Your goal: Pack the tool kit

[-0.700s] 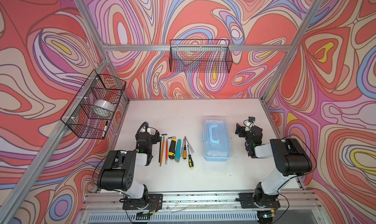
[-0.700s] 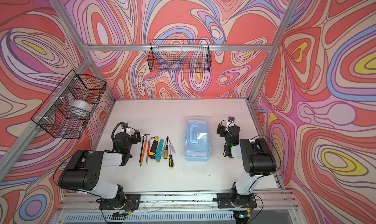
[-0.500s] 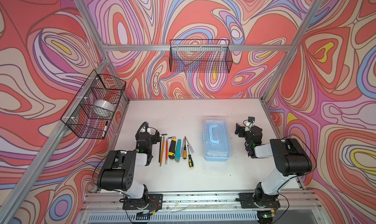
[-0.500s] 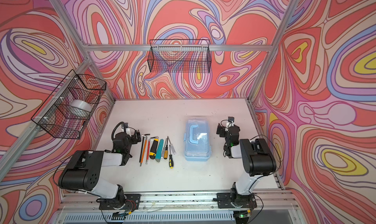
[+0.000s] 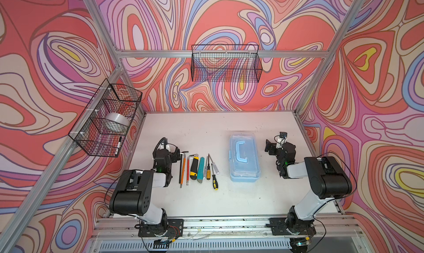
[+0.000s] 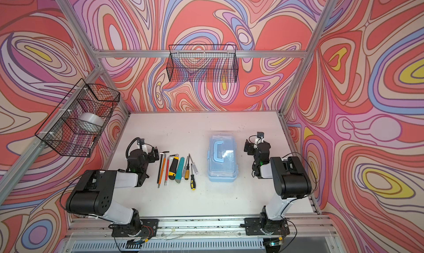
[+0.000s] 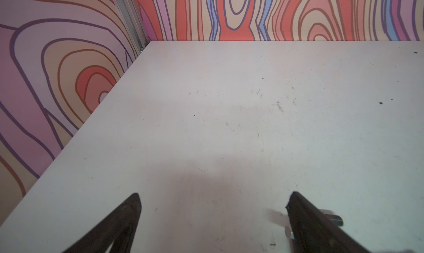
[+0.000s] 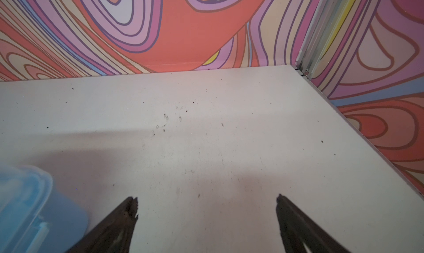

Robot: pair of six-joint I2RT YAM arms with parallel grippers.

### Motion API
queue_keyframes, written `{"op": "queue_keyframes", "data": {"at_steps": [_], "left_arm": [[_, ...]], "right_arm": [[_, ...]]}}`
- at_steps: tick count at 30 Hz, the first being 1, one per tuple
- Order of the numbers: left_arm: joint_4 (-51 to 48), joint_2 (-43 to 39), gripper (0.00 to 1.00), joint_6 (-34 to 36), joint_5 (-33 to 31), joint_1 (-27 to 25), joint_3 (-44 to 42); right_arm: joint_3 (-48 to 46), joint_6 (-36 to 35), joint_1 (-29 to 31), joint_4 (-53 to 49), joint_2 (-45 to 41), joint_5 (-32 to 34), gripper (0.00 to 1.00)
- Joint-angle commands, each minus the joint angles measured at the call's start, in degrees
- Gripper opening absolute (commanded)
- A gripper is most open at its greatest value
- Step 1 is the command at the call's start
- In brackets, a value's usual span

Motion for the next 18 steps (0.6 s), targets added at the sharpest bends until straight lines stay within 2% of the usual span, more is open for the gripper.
{"op": "queue_keyframes", "data": {"at_steps": [1, 12, 13, 14, 15, 17, 18], "left_arm": [[0.07, 0.25, 1.0, -0.22, -0.39, -0.02, 0.98], [0.58, 0.0, 1.0, 0.07, -0.67, -0.42, 0.73], [-0.66, -0.29, 1.0, 0.57, -1.06, -0.75, 1.17], [-0.08, -0.68, 1.0, 0.85, -1.33, -0.92, 1.11], [-4.37, -2.82, 1.0, 1.4, -4.17, -2.14, 2.37], [-15.52, -7.14, 1.0, 1.8, -12.06, -4.9, 6.78], [-17.2, -8.4, 1.0, 2.37, -14.84, -5.96, 7.83]], "right_arm": [[-0.09, 0.28, -0.14, 0.18, 0.05, -0.57, 0.98], [-0.27, 0.26, -0.17, 0.38, -0.1, -0.54, 0.98], [-0.08, 0.48, 0.26, -0.33, -1.27, 2.65, 0.98], [2.13, 1.23, 1.05, -6.56, -4.22, 7.86, 0.98], [5.88, 2.48, 1.2, -16.62, -8.11, 11.03, 0.98], [11.15, 6.11, 1.2, -27.96, -14.58, 13.19, 0.98], [13.47, 6.97, 1.2, -32.33, -16.99, 12.36, 0.98]]}}
